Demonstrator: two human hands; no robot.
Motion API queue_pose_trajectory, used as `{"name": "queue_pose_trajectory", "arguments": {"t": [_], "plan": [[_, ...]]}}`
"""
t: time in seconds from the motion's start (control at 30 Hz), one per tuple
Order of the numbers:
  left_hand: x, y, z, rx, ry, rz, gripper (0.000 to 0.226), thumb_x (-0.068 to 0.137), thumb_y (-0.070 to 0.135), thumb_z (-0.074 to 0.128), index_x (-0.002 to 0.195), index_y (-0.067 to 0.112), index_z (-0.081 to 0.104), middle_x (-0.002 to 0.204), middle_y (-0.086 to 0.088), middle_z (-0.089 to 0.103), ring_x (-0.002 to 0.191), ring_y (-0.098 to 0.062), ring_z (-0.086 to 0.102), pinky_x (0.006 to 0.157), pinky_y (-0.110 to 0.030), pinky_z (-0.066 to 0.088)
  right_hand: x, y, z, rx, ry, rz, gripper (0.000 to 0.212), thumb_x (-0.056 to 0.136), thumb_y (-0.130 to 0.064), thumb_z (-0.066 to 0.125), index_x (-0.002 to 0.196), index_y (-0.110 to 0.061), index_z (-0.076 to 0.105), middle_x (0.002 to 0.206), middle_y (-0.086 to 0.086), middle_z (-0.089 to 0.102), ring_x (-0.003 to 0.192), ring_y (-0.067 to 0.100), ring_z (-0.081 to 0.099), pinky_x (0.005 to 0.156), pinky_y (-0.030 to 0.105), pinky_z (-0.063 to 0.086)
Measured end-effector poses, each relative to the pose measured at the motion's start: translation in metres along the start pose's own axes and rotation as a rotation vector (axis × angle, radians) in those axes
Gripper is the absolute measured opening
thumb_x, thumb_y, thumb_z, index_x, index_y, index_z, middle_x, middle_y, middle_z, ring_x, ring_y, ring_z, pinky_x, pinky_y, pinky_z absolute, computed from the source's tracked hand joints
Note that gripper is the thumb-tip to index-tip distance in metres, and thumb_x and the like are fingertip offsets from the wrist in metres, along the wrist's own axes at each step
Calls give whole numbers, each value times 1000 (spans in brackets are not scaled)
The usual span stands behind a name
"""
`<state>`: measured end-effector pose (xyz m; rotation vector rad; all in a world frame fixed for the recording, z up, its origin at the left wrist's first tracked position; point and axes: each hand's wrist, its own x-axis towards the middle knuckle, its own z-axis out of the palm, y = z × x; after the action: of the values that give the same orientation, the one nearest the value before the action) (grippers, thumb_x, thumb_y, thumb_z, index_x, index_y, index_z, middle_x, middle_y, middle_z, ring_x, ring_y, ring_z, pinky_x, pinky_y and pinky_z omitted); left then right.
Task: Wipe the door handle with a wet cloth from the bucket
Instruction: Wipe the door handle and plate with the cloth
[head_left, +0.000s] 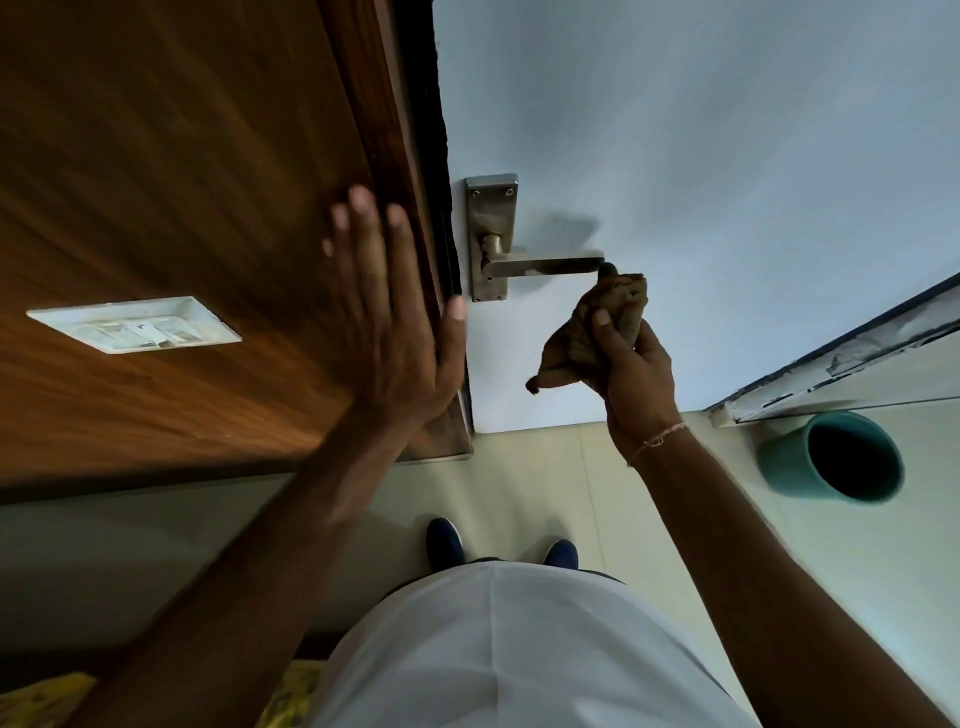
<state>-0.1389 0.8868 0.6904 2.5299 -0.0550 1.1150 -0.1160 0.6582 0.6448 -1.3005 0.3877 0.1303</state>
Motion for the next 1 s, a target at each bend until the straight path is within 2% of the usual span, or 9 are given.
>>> {"name": "queue_pose_trajectory", "arguments": {"t": [0.13, 0.2, 0.33, 0.43, 0.57, 0.73, 0.87, 0.93, 1.0], "plan": [[-28, 29, 14, -237, -212, 130, 66, 106, 34, 48, 160, -3, 40, 170, -28, 31, 163, -41, 23, 132, -58, 23, -10, -15, -7, 60, -96, 71, 38, 110, -43, 60, 122, -12, 78, 121, 31, 72, 113, 55, 70, 98, 73, 57], [-34, 38, 22, -335, -319, 87, 57, 109, 34, 46, 156, 1, 48, 166, -20, 42, 159, -34, 33, 130, -51, 30, -14, -22, -7, 117, -140, 96, 35, 114, -42, 50, 129, -26, 77, 126, 22, 72, 105, 49, 67, 89, 65, 58], [-35, 46, 38, -508, -536, -245, 33, 108, 38, 52, 123, 17, 72, 122, 4, 71, 121, -20, 62, 101, -52, 54, -16, -24, -12, 167, -99, 190, 49, 117, -36, 41, 146, -4, 63, 142, 19, 70, 129, 42, 68, 113, 61, 52], [-25, 49, 45, -640, -671, -460, 23, 97, 43, 67, 109, 27, 77, 99, 14, 71, 101, -17, 64, 75, -57, 62, -23, -29, -9, 183, -94, 239, 55, 115, -48, 42, 149, -9, 61, 145, 13, 69, 131, 34, 69, 113, 54, 53], [-19, 56, 45, -494, -666, -281, 31, 83, 48, 81, 109, 32, 79, 99, 7, 67, 109, -22, 53, 90, -43, 52, -31, -37, -5, 176, -213, 315, 86, 96, -82, 46, 147, -14, 62, 148, 9, 68, 123, 28, 72, 102, 48, 56], [-25, 48, 48, -434, -662, -286, 35, 81, 51, 76, 111, 35, 80, 102, 3, 63, 110, -22, 51, 87, -34, 47, -25, -38, 6, -72, -134, 318, 37, 108, -39, 54, 130, -12, 68, 134, 14, 75, 119, 31, 74, 93, 47, 63], [-40, 29, 62, -680, -658, -722, 8, 97, 35, 71, 97, 27, 73, 101, 2, 70, 104, -18, 64, 89, -33, 51, -19, -48, 12, -426, -39, 242, 23, 112, -26, 47, 99, -17, 63, 105, 14, 73, 104, 36, 71, 105, 55, 60], [-46, 20, 69, -754, -709, -999, 11, 105, 23, 64, 99, 16, 70, 98, -1, 70, 101, -21, 65, 87, -33, 49, -19, -56, 13, -487, -93, 208, 24, 108, -28, 50, 99, -12, 66, 109, 27, 75, 107, 50, 72, 108, 62, 56], [-52, 15, 73, -798, -802, -1206, 26, 111, 34, 56, 108, 12, 69, 103, -3, 71, 100, -23, 63, 84, -35, 49, -19, -65, 13, -566, -153, 182, 36, 97, -34, 53, 103, -3, 70, 109, 34, 75, 106, 57, 71, 103, 67, 57]]}}
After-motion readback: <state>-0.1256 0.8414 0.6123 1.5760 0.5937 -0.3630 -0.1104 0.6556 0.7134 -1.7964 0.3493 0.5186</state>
